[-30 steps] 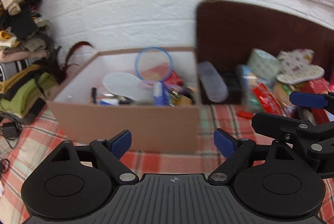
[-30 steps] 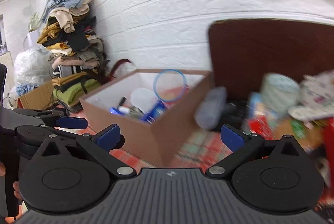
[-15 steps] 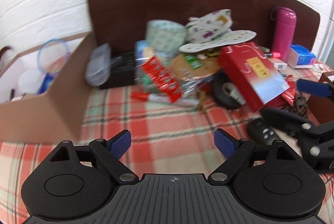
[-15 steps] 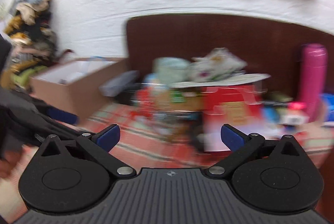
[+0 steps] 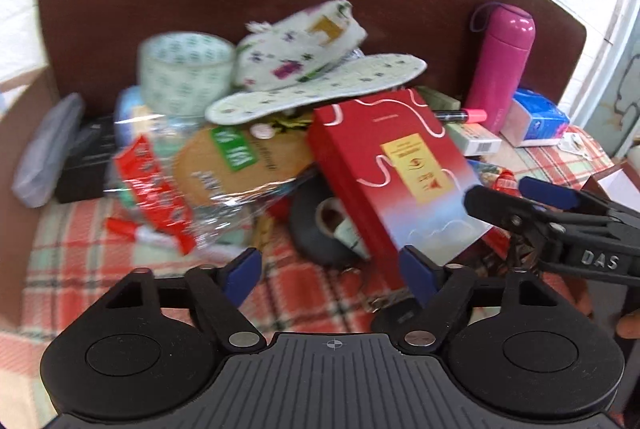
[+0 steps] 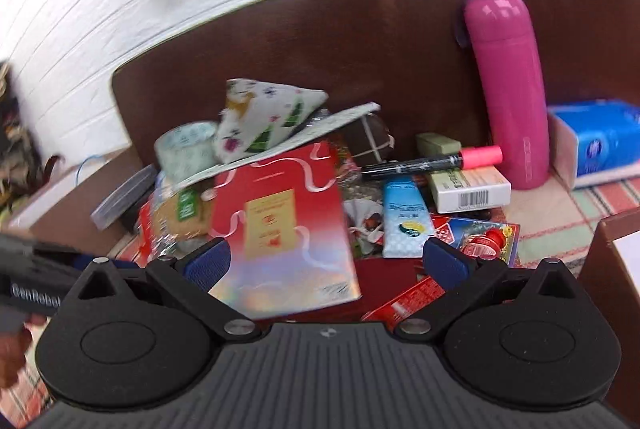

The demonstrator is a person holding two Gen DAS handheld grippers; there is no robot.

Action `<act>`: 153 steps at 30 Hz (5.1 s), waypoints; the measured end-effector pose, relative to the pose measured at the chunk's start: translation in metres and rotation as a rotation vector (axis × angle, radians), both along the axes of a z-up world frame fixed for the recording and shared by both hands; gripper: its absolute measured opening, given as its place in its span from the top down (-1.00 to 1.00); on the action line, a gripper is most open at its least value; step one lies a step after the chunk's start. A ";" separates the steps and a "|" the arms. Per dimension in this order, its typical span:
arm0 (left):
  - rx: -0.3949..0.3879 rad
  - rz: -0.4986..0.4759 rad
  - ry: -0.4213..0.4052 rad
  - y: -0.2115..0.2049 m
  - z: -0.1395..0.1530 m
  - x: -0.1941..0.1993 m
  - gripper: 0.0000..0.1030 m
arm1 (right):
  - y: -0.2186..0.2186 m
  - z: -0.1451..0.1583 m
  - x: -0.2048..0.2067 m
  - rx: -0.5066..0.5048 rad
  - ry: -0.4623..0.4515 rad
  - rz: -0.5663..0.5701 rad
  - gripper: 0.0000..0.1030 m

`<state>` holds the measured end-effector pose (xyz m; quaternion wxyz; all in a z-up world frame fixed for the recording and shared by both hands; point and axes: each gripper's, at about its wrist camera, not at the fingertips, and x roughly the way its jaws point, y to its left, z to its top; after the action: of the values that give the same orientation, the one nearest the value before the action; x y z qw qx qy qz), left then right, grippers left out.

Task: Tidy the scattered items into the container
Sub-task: 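Move both grippers back to the cluttered pile, then grasp the red gift box with both grippers and pull it from the pile, then carry the red gift box over the cardboard box and release it inside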

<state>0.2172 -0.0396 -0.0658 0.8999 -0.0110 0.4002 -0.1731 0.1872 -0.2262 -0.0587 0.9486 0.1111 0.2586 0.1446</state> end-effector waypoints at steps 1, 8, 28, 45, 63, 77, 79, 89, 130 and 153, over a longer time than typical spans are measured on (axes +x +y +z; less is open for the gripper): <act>-0.012 0.003 0.006 -0.001 -0.002 0.005 -0.61 | -0.001 -0.002 0.005 0.010 0.009 0.006 -0.94; -0.166 0.010 0.063 0.003 -0.009 0.034 -0.48 | -0.002 -0.016 0.029 0.075 0.054 0.093 -0.57; -0.123 -0.014 0.044 0.036 0.001 -0.046 0.14 | 0.044 -0.008 -0.031 0.094 0.137 0.209 -0.15; -0.180 0.187 0.155 0.147 -0.026 -0.158 -0.18 | 0.126 -0.021 -0.130 0.060 0.190 0.306 -0.51; -0.323 0.133 0.181 0.154 -0.051 -0.146 -0.28 | 0.124 -0.040 -0.124 0.137 0.287 0.339 -0.27; -0.363 0.142 0.176 0.155 -0.059 -0.131 -0.33 | 0.124 -0.051 -0.110 0.214 0.342 0.363 -0.40; -0.366 0.142 0.174 0.155 -0.060 -0.129 -0.36 | 0.126 -0.051 -0.109 0.210 0.343 0.367 -0.43; -0.348 0.156 0.153 0.154 -0.058 -0.137 -0.37 | 0.139 -0.043 -0.115 0.183 0.329 0.379 -0.45; -0.146 0.422 -0.381 0.391 0.138 -0.061 -0.33 | 0.411 0.124 0.017 0.086 0.010 0.643 -0.18; 0.035 0.483 -0.160 0.430 0.058 -0.004 -0.76 | 0.433 0.047 0.077 0.149 0.188 0.560 -0.39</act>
<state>0.2132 0.3901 -0.0073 0.9440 -0.0770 0.3164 0.0537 0.2640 0.2064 -0.0118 0.8330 0.1177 0.3546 0.4082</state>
